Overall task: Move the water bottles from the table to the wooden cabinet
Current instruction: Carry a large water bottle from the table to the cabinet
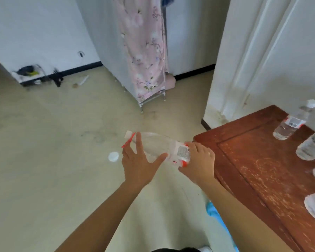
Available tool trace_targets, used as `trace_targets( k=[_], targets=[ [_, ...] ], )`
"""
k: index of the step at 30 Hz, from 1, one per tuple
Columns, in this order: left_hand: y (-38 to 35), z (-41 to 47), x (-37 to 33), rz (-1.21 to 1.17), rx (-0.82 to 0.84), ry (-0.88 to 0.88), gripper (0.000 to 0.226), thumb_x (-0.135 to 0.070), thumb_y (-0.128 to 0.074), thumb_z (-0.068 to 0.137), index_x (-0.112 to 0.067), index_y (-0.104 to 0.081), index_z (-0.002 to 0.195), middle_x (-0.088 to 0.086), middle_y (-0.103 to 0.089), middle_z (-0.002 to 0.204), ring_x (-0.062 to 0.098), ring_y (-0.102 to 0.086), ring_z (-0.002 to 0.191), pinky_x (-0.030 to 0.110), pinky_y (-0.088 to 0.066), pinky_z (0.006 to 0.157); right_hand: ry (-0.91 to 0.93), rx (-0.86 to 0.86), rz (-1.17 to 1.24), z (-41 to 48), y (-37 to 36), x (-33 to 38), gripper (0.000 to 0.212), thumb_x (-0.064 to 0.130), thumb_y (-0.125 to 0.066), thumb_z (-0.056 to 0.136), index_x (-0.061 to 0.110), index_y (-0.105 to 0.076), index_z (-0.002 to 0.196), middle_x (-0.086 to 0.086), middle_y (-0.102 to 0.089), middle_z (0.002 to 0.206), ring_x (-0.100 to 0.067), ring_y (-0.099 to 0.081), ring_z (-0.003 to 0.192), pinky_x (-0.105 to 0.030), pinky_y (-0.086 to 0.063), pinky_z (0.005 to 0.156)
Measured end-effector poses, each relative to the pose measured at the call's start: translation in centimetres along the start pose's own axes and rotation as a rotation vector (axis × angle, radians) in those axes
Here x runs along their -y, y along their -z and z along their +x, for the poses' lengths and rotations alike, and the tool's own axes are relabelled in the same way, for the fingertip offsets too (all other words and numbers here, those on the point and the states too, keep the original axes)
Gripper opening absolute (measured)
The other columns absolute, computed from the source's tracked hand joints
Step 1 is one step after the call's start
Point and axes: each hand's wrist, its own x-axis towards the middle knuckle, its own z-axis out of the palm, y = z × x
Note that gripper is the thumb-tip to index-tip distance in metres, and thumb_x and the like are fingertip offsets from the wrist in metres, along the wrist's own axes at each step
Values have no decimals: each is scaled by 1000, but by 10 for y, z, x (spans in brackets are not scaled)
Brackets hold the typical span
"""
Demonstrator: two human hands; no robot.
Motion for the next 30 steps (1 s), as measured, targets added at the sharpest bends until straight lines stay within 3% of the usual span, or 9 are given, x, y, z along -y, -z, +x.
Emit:
trace_targets(
  k=[4,8,10,12,15,18,24,30],
  targets=[
    [71,-17,110,228,-280,-117,110,-84,-60,69,-20,-34,156,25,-35,141,41,-40,128,61,-32,108,241,-21,16,4,-34,118,79,42,-86,53,29,-60,126,4,-65,117,-25,-63,108,-51,-42,104],
    [158,-25,220,443,-344,-345,105,-82,-65,66,-24,-45,150,20,-41,135,44,-45,132,63,-21,118,506,-66,69,-5,-70,244,81,41,-89,49,26,-60,123,3,-66,115,-27,-64,108,-56,-42,105],
    [212,-35,282,594,-257,-273,108,-84,-65,63,-24,-45,150,19,-47,144,41,-43,137,65,-18,118,691,-81,105,-20,-93,324,80,41,-91,49,24,-61,121,2,-67,113,-27,-65,106,-57,-43,104],
    [249,-45,331,633,-175,-149,112,-84,-70,58,-24,-44,148,14,-56,139,37,-53,131,63,-31,114,827,-77,134,-35,-109,386,78,44,-90,51,22,-61,120,2,-68,112,-27,-66,104,-57,-45,102],
    [286,-68,394,592,-138,-23,108,-83,-73,56,-23,-46,143,9,-65,125,33,-66,108,50,-52,91,958,-55,164,-52,-137,453,75,47,-87,53,22,-63,119,4,-67,111,-24,-66,104,-55,-44,102],
    [311,-87,457,569,-161,105,102,-81,-73,57,-23,-51,138,9,-67,118,32,-68,98,44,-55,78,1095,18,189,-64,-175,523,77,45,-88,53,25,-59,121,5,-66,112,-22,-65,105,-52,-44,101],
    [335,-89,554,590,-218,295,95,-78,-75,57,-21,-59,132,9,-69,114,31,-68,95,42,-55,77,1282,177,262,-61,-256,638,79,46,-87,52,26,-54,121,5,-64,112,-21,-64,106,-49,-48,97],
    [400,-29,677,691,-273,490,88,-78,-70,67,-22,-60,135,11,-66,121,34,-65,101,47,-52,83,1385,273,311,-29,-355,809,90,48,-91,52,27,-56,132,0,-60,115,-24,-62,107,-52,-48,99]
  ],
)
